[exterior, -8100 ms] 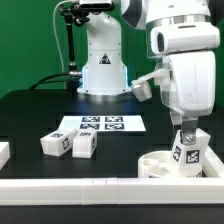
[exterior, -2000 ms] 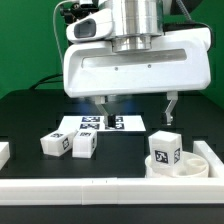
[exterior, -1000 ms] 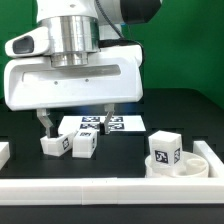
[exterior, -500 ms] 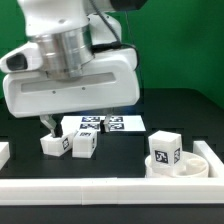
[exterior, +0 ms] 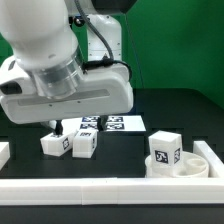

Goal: Assemble stool

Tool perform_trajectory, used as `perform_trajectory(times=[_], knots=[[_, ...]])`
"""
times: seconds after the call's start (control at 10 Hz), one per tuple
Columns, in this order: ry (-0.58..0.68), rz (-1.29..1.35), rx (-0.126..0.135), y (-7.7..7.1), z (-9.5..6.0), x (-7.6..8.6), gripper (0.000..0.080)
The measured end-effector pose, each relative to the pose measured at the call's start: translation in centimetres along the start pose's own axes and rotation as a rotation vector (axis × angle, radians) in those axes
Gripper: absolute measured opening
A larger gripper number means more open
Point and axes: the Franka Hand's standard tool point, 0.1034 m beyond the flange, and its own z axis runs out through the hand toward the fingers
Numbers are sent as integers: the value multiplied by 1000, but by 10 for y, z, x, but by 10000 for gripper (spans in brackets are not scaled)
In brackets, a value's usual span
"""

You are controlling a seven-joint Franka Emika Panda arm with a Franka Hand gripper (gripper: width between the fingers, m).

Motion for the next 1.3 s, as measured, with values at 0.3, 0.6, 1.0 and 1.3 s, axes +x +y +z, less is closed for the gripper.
perform_trajectory(times=[0.3, 0.6, 1.0, 1.3], knots=[[13, 103, -47, 5, 8, 6, 648], [-14, 182, -63, 9, 20, 3, 648], [-89, 150, -57, 11, 30, -4, 648], [-299, 145, -47, 14, 39, -9, 648]])
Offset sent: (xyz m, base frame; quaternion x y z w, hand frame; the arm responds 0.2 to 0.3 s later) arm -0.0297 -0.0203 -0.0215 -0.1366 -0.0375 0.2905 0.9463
